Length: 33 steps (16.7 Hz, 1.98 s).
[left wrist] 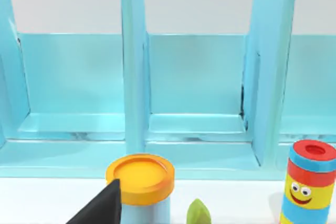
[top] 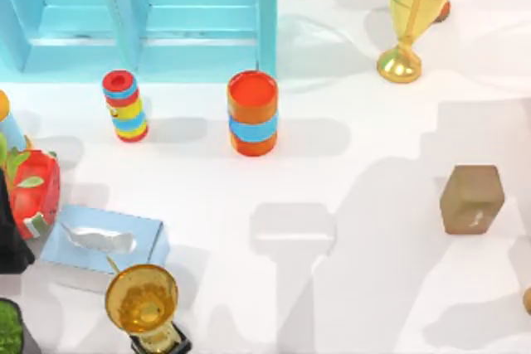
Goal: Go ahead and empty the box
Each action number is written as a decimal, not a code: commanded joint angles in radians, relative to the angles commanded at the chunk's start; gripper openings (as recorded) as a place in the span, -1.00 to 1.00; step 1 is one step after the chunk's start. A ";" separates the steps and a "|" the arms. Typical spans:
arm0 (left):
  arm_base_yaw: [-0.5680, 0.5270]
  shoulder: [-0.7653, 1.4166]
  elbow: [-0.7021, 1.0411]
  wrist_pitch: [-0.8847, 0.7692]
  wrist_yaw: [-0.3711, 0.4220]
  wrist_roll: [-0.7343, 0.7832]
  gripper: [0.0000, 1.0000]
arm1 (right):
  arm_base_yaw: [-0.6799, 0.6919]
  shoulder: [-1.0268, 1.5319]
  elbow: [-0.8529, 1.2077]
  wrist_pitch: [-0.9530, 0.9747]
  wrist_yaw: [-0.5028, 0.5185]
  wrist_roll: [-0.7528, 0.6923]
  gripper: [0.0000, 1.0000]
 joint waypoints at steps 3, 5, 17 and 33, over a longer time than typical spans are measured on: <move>0.000 0.000 0.000 0.000 0.000 0.000 1.00 | -0.007 0.000 0.113 -0.139 0.003 -0.015 -1.00; 0.000 0.000 0.000 0.000 0.000 0.000 1.00 | -0.036 -0.004 0.169 -0.260 0.012 -0.025 -1.00; 0.000 0.000 0.000 0.000 0.000 0.000 1.00 | -0.084 -0.011 0.200 -0.429 0.035 0.002 -1.00; 0.000 0.000 0.000 0.000 0.000 0.000 1.00 | 1.017 -0.308 -0.509 -0.022 0.037 1.096 -1.00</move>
